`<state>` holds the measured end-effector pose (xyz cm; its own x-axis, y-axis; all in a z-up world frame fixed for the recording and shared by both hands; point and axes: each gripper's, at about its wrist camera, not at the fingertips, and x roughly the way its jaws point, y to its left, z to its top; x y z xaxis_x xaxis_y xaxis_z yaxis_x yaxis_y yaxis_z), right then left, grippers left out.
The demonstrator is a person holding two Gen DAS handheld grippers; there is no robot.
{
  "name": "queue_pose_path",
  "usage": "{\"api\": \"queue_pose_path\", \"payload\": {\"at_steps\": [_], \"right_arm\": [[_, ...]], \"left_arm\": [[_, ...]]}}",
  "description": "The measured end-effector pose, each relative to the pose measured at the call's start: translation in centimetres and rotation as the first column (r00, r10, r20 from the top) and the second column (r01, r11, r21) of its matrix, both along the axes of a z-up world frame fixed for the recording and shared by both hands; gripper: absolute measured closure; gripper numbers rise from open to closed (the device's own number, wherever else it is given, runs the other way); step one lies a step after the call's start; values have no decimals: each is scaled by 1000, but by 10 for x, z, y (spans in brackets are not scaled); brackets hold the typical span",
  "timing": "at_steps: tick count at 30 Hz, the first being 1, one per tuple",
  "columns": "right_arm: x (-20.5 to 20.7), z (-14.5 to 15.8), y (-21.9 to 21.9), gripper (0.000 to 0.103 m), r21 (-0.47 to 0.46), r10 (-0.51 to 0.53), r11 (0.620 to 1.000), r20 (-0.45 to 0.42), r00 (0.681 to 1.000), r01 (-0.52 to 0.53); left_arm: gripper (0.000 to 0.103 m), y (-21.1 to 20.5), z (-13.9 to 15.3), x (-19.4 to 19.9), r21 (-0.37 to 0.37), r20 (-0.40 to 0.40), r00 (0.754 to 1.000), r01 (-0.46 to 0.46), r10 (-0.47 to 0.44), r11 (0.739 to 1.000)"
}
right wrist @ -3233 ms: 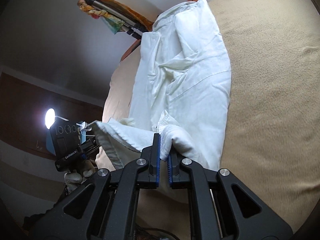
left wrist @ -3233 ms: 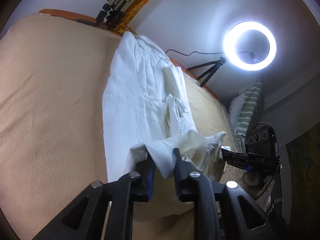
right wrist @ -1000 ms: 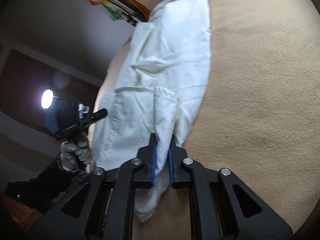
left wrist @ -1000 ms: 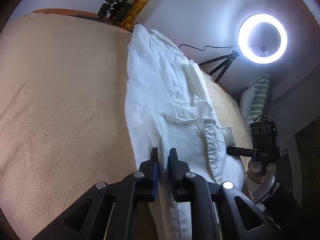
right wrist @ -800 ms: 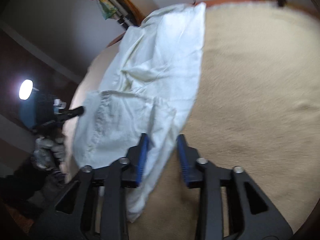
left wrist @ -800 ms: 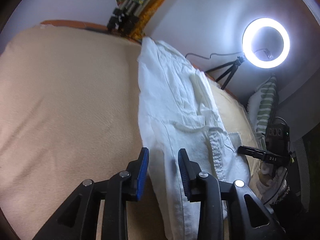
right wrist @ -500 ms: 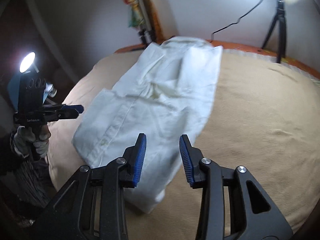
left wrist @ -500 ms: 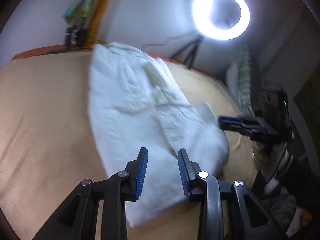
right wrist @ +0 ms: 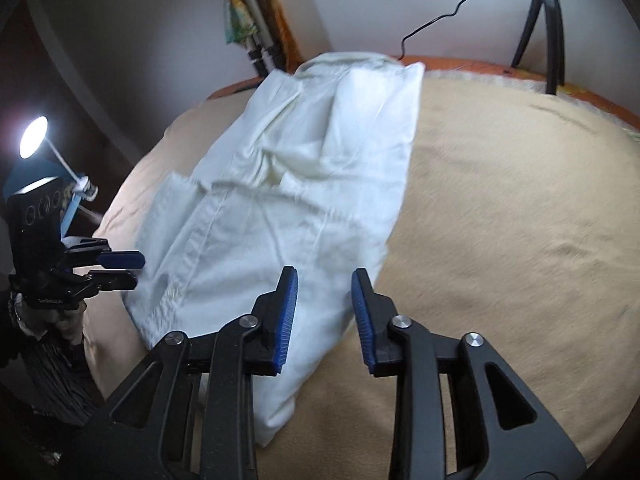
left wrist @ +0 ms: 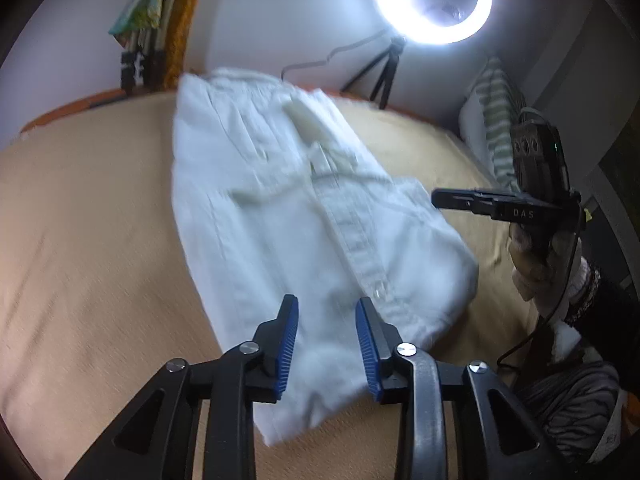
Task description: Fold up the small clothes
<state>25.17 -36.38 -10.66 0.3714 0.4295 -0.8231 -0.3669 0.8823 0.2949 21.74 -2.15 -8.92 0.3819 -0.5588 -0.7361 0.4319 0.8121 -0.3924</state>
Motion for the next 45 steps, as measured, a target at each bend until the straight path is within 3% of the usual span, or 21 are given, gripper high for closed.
{"api": "queue_pose_path", "payload": {"at_steps": [4, 7, 10, 15, 25, 28, 33, 35, 36, 37, 42, 45], "right_arm": [[20, 20, -1, 72, -1, -15, 1000, 42, 999, 16], [44, 26, -2, 63, 2, -23, 1000, 38, 999, 23], [71, 24, -3, 63, 22, -47, 999, 28, 999, 46], [116, 9, -5, 63, 79, -106, 991, -7, 994, 106], [201, -40, -8, 63, 138, -185, 971, -72, 980, 193], [218, -50, -5, 63, 129, -206, 969, -60, 977, 213], [232, -61, 9, 63, 109, -172, 978, -54, 984, 177], [232, -63, 14, 72, 90, -158, 983, -48, 986, 162], [232, -63, 17, 89, 85, -151, 984, -46, 988, 154], [230, -62, 19, 96, 75, -152, 985, -32, 988, 154], [223, -44, 12, 102, 73, -175, 983, 70, 982, 170], [232, -62, -3, 102, 39, -233, 972, 23, 972, 232]], "left_arm": [[65, 21, 21, 33, -13, 43, 996, -73, 73, 997], [61, 34, 26, 69, -23, 48, 991, -122, 123, 992], [59, 44, 24, 107, -45, 39, 983, -177, 179, 983], [47, 60, 3, 168, -101, -27, 967, -257, 255, 961], [48, 62, -46, 238, -153, -124, 954, -291, 273, 944], [54, 60, -53, 250, -168, -126, 959, -272, 253, 948], [76, 59, -63, 266, -209, -151, 960, -265, 237, 941], [88, 57, -64, 270, -227, -149, 962, -260, 231, 938], [97, 56, -64, 271, -223, -136, 963, -257, 231, 940], [103, 54, -63, 271, -214, -121, 965, -254, 233, 943], [103, 54, -51, 264, -170, -39, 962, -271, 269, 947], [103, 57, -66, 270, -149, -87, 952, -302, 292, 942]]}}
